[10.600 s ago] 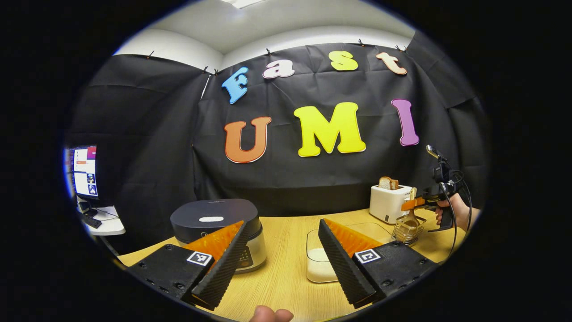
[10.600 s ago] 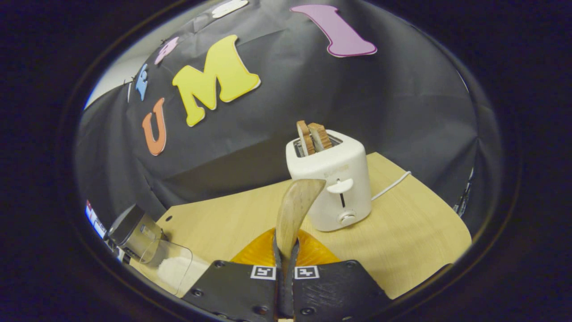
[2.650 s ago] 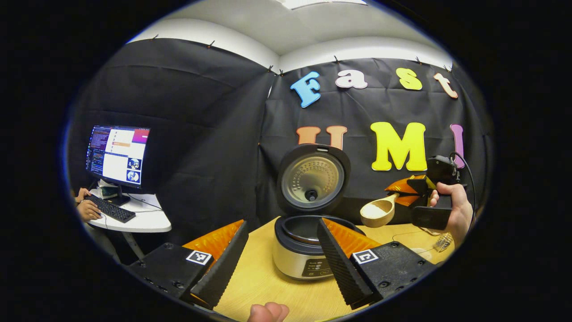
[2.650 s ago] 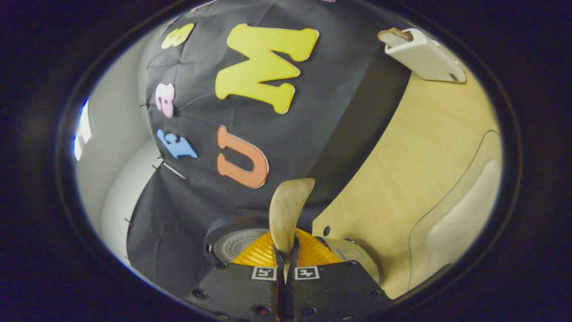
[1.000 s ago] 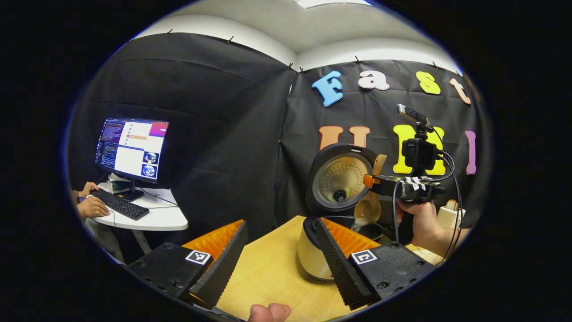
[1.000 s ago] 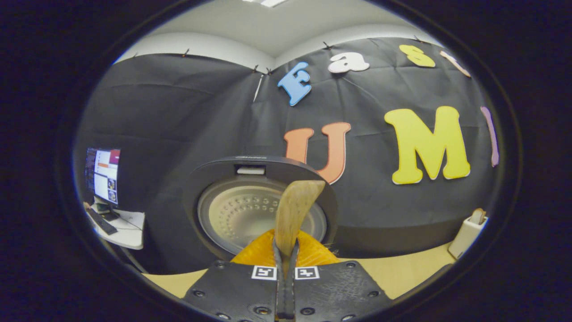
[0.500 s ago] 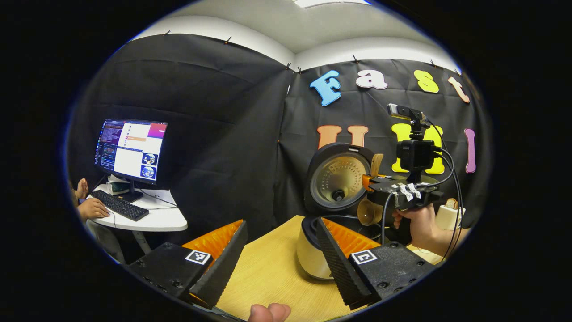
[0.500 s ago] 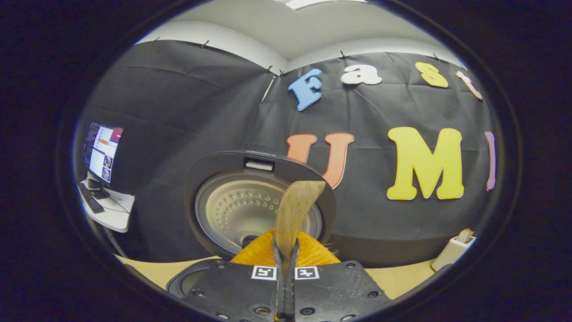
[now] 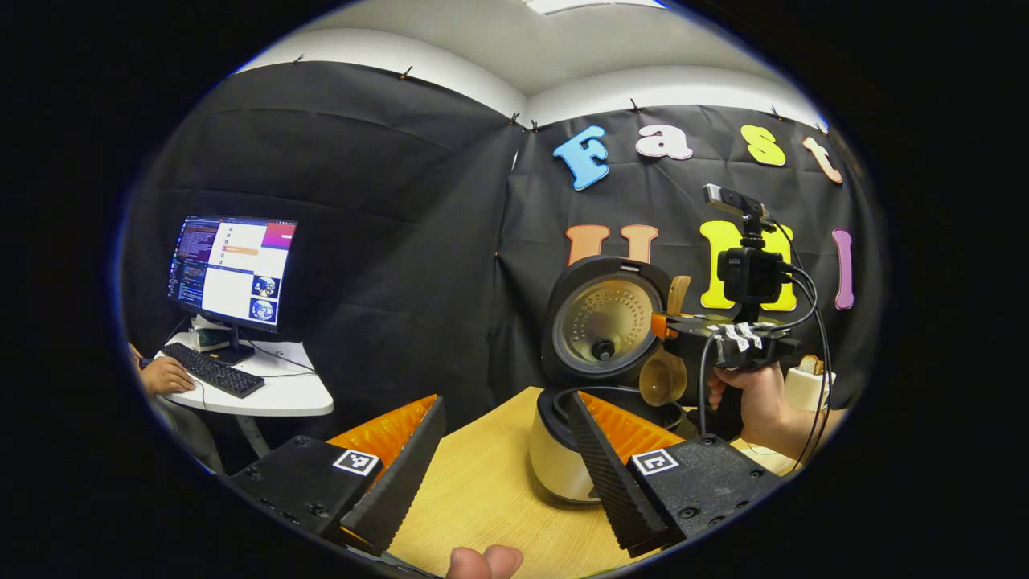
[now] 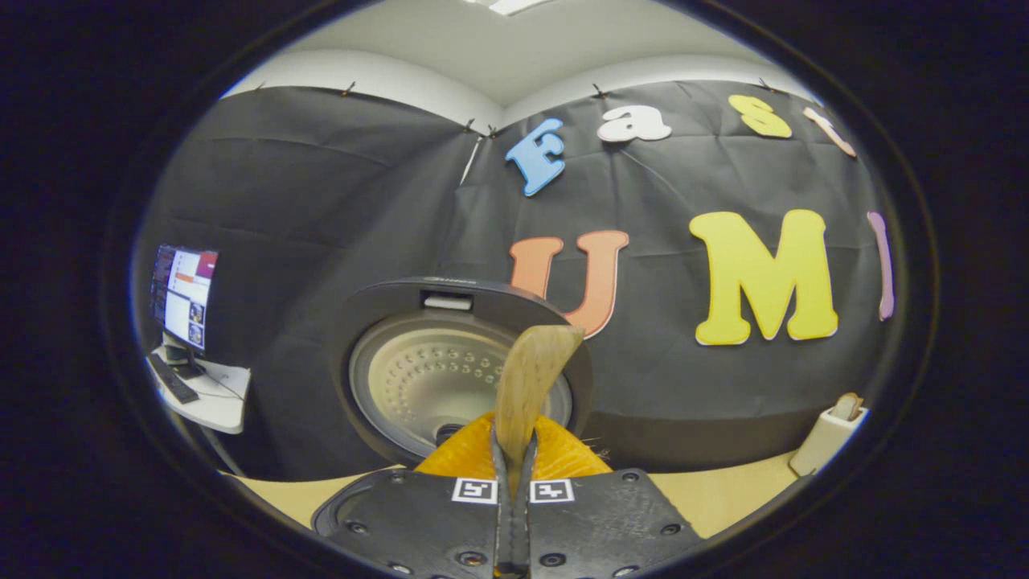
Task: Close the left gripper, press the button to open the rice cooker; take a wooden spoon from the chopstick holder with the right hand, scoop a spoonful of rice and pour it into the rice cooker, then put the wooden spoon back into the chopstick holder.
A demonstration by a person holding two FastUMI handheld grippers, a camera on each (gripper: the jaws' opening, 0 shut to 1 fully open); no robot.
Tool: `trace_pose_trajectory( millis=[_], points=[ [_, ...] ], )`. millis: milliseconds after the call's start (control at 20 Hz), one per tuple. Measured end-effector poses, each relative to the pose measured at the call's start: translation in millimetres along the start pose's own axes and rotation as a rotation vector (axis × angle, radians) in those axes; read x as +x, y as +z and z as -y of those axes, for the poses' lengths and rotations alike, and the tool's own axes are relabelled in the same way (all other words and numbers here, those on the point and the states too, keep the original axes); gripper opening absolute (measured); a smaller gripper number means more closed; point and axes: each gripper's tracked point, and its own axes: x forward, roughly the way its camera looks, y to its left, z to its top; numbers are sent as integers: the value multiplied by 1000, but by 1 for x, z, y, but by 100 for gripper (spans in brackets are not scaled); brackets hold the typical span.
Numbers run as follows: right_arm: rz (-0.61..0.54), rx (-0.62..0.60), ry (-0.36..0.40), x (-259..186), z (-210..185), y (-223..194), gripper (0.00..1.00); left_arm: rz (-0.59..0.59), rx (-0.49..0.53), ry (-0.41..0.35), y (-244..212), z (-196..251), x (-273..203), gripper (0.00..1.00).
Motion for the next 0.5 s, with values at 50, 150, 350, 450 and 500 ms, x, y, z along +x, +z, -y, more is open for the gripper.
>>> trace_pose_trajectory(
  millis=[50,150,350,450,500],
  points=[
    [-6,31,6,-3,3,2,0,0,3,-2,1,1,1,98],
    [-8,106,12,-11,14,8,0,-3,5,-7,-1,4,1,98],
    [-3,340,9,-29,50,27,0,-4,27,-26,-3,20,-1,98],
    [11,447,-8,-43,80,37,0,2,44,-43,-1,33,-4,98],
    [25,460,-31,-51,99,42,0,8,55,-50,0,38,-5,98]
  ],
)
